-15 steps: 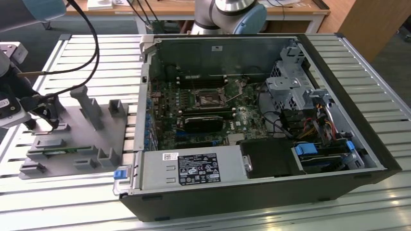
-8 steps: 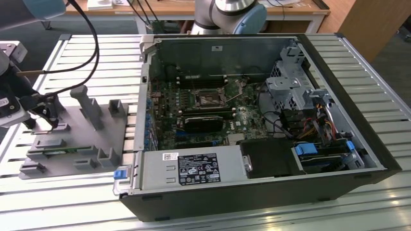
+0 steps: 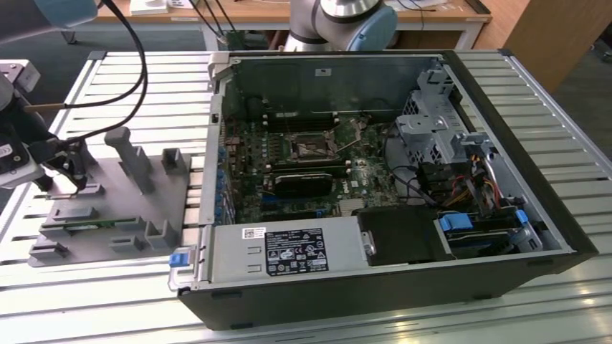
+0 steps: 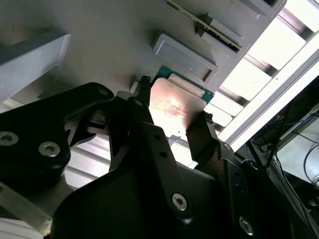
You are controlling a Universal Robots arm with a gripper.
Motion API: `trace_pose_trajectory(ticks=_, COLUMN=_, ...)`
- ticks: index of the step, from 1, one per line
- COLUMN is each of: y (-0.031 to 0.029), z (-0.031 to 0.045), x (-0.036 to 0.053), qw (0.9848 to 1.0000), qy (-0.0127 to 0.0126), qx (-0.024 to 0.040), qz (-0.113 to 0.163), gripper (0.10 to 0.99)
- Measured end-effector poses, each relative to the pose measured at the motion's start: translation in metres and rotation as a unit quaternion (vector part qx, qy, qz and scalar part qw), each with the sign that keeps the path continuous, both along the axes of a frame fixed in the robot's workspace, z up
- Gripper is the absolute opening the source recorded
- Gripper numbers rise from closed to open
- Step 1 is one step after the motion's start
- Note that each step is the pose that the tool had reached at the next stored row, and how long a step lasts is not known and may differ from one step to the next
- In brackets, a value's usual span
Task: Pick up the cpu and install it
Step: 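Pick up the cpu and move it towards the insertion slot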
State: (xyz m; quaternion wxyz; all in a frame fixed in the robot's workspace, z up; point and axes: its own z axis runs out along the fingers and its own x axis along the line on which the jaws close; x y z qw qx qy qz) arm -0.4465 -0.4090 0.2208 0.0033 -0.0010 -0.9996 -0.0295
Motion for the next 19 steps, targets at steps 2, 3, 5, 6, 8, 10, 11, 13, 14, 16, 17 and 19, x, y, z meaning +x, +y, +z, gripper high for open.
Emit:
trace_pose_trajectory(ticks=2, y=0.0002, z=0.0004, x=0.0000, qw=1.0000, qy=0.0000, qx=-0.0001, qz=0.000, gripper=0.541)
trace_pose_trajectory(ticks=3, y=0.0002, z=0.0005, x=0.0000, qw=1.0000, qy=0.0000, qx=-0.0001, qz=0.000, gripper=0.541)
trace_pose_trajectory(ticks=5, y=0.0004, z=0.0008, x=0.0000, qw=1.0000, qy=0.0000, qx=-0.0001, qz=0.000, gripper=0.541)
trace_pose_trajectory(ticks=6, y=0.0005, z=0.0010, x=0.0000, qw=1.0000, qy=0.0000, qx=-0.0001, qz=0.000, gripper=0.541)
trace_pose_trajectory(ticks=8, y=0.0007, z=0.0014, x=0.0000, qw=1.0000, qy=0.0000, qx=-0.0001, qz=0.000, gripper=0.541)
trace_pose_trajectory(ticks=10, y=0.0010, z=0.0023, x=0.0000, qw=1.0000, qy=0.0000, qx=-0.0001, qz=0.000, gripper=0.541)
trace_pose_trajectory(ticks=11, y=0.0012, z=0.0030, x=0.0000, qw=1.0000, qy=0.0000, qx=-0.0001, qz=0.000, gripper=0.541)
trace_pose_trajectory(ticks=13, y=0.0014, z=0.0033, x=0.0000, qw=1.0000, qy=0.0000, qx=-0.0001, qz=0.000, gripper=0.541)
trace_pose_trajectory(ticks=14, y=0.0015, z=0.0035, x=0.0000, qw=1.0000, qy=0.0000, qx=-0.0002, qz=0.000, gripper=0.541)
trace_pose_trajectory(ticks=16, y=0.0016, z=0.0038, x=0.0000, qw=1.0000, qy=0.0000, qx=-0.0002, qz=0.000, gripper=0.541)
trace_pose_trajectory(ticks=17, y=0.0017, z=0.0040, x=0.0000, qw=1.0000, qy=0.0000, qx=-0.0002, qz=0.000, gripper=0.541)
trace_pose_trajectory(ticks=19, y=0.0020, z=0.0044, x=0.0000, qw=1.0000, qy=0.0000, qx=-0.0002, qz=0.000, gripper=0.541)
